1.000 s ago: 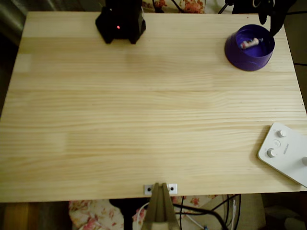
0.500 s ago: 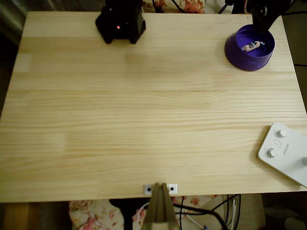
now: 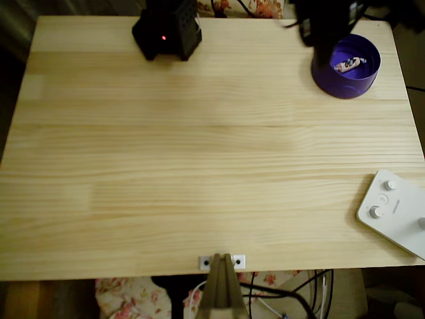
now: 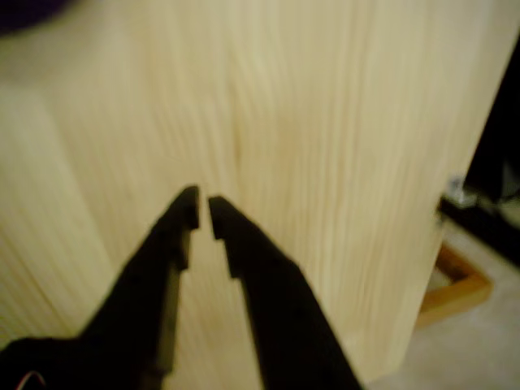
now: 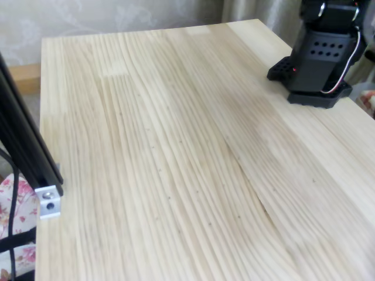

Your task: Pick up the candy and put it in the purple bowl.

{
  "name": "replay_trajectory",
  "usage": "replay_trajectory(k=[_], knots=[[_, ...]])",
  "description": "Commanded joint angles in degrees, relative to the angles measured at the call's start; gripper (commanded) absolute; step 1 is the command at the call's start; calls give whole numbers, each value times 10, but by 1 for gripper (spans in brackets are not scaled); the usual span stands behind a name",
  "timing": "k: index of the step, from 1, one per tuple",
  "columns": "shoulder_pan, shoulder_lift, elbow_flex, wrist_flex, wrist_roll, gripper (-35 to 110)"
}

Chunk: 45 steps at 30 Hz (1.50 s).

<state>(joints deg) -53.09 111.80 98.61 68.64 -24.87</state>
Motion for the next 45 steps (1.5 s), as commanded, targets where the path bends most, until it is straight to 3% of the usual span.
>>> replay_trajectory(k=[1, 15, 31, 45], knots=[[66, 105, 14, 2, -21, -1], [308, 233, 134, -4, -91, -1], [574, 289, 206, -53, 90, -1], [700, 441, 398, -68, 188, -1]])
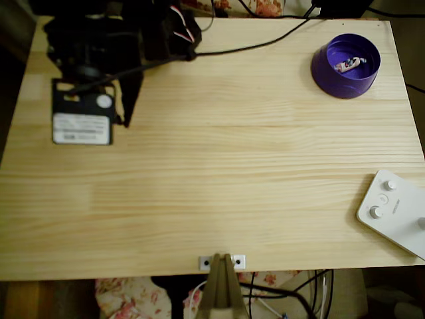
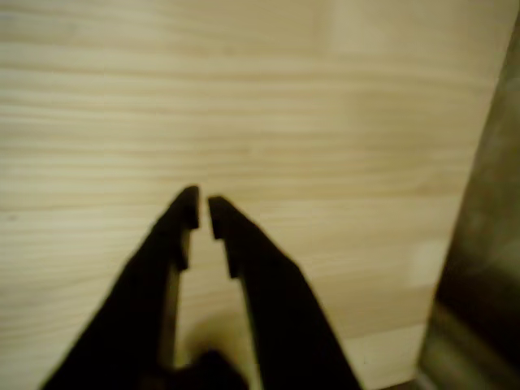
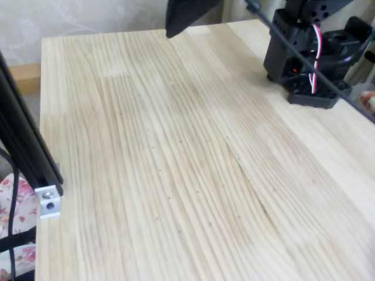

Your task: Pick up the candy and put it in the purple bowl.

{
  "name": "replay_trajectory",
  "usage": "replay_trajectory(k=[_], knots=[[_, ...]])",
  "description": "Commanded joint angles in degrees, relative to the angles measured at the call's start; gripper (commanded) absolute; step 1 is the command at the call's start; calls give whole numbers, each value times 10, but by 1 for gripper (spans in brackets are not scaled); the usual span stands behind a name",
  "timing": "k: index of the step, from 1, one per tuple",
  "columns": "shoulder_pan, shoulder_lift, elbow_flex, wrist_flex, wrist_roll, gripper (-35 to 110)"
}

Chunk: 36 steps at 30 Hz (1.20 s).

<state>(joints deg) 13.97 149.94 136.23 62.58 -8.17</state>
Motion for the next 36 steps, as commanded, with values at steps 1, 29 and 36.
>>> replay_trajectory(k=[1, 29, 36], knots=[[33, 74, 37, -1, 27, -1], [21, 391, 326, 77, 106, -1], [27, 391, 339, 69, 105, -1]])
